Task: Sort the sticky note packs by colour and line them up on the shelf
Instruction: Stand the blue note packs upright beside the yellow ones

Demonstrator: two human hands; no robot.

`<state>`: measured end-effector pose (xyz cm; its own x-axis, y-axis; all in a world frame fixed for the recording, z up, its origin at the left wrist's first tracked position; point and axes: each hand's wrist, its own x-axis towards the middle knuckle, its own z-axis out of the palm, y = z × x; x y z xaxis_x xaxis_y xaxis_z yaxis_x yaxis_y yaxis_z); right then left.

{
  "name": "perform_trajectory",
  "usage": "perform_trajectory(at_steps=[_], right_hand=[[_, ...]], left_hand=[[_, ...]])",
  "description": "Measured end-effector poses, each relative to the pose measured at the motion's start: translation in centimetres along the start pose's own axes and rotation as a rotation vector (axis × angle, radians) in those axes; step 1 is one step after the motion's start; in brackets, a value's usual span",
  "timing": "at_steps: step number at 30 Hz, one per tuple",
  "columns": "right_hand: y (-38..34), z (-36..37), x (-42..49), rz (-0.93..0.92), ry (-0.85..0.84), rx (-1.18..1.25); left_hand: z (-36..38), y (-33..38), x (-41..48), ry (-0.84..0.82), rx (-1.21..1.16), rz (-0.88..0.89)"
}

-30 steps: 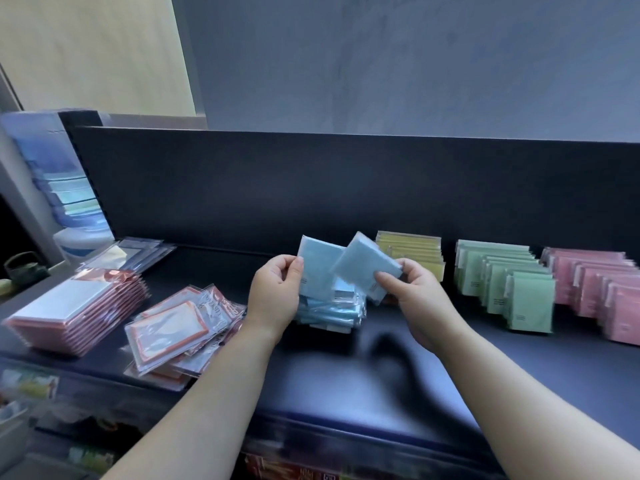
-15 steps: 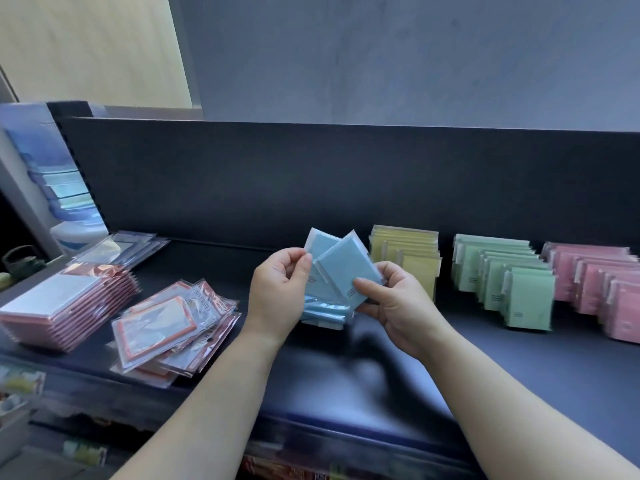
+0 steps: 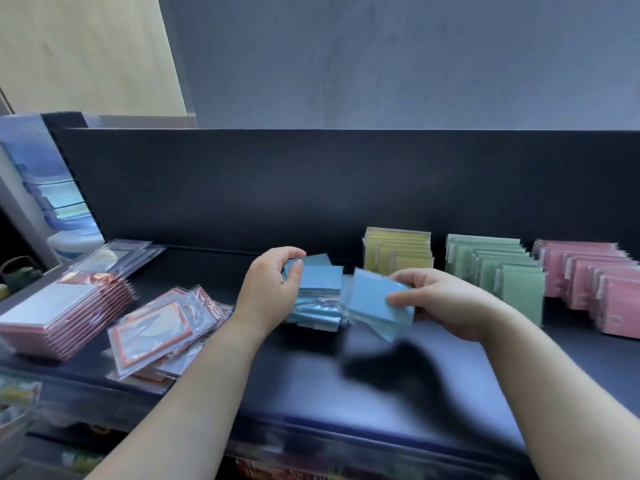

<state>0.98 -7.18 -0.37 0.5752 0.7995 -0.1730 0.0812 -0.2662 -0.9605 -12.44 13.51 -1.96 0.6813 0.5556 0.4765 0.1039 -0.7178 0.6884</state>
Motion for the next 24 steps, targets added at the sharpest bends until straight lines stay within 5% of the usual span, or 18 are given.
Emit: perform_trajectory(at_steps=[5,11,14,19,24], right_hand=[[1.4,-1.7,-1.1,0.241,-0.077,-0.604],[0.2,0.7,-0.4,0.082,0.206,-0.875],[-0.5,2.4,0.1,-0.069,0.305,-0.786],[-1.4,4.9,1.7,-0.148,0.234,-0.383],[-1.7,5.4,2.9,-0.165,0.214,0.12]], left_hand=[[1.1,-1.4,0.1,-0.186,0.073,-0.013],[1.3,-2.4,-0.3,-0.232,0.129,0.059],[1.1,-2.2,-0.7,-0.131,0.112,0.147],[1.4,-1.8,-1.2,0.016,0.093,0.371],[1.6,-1.9,-1.5,0.001,-0.025,0.35]])
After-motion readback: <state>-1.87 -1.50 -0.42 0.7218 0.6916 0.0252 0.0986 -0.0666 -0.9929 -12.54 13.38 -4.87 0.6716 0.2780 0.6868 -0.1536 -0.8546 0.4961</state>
